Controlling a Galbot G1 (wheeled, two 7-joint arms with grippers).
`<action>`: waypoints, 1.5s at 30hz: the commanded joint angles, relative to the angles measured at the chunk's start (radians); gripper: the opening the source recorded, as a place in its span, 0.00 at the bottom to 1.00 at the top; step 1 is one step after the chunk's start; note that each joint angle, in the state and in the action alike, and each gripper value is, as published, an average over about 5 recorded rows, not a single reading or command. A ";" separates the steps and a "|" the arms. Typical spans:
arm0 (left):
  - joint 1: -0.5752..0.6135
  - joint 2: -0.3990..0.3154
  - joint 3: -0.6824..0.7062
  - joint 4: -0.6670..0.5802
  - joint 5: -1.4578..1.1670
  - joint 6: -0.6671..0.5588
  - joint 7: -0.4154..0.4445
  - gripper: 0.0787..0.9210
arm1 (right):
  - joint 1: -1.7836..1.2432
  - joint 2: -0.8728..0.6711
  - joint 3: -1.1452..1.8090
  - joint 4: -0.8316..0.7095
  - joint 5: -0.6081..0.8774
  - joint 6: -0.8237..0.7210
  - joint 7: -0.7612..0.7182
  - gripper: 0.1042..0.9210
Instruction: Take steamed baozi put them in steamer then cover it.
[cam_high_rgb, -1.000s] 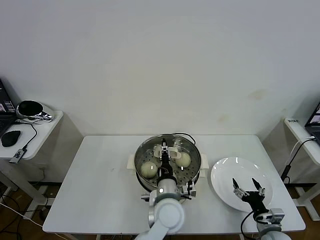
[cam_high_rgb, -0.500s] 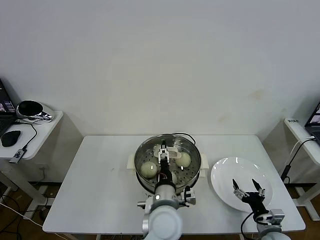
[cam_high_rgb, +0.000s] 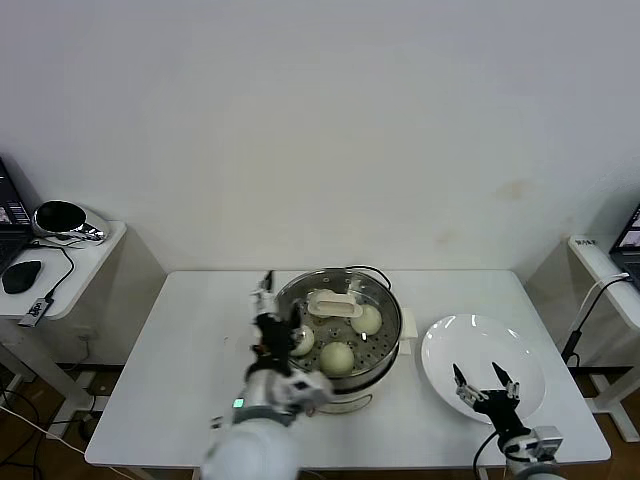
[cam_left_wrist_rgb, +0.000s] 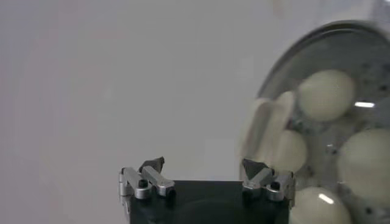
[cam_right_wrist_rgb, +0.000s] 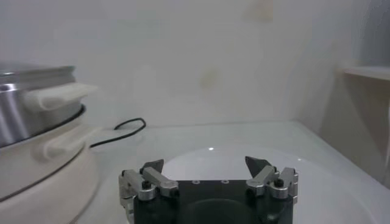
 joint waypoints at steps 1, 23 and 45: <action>0.324 0.020 -0.645 -0.081 -1.066 -0.461 -0.233 0.88 | -0.085 0.008 -0.048 0.088 -0.014 0.014 0.001 0.88; 0.565 -0.046 -0.634 0.087 -1.210 -0.599 -0.236 0.88 | -0.172 -0.028 -0.089 0.164 -0.076 0.023 0.071 0.88; 0.637 -0.058 -0.615 0.038 -1.206 -0.586 -0.220 0.88 | -0.190 -0.058 -0.005 0.226 -0.078 -0.068 0.041 0.88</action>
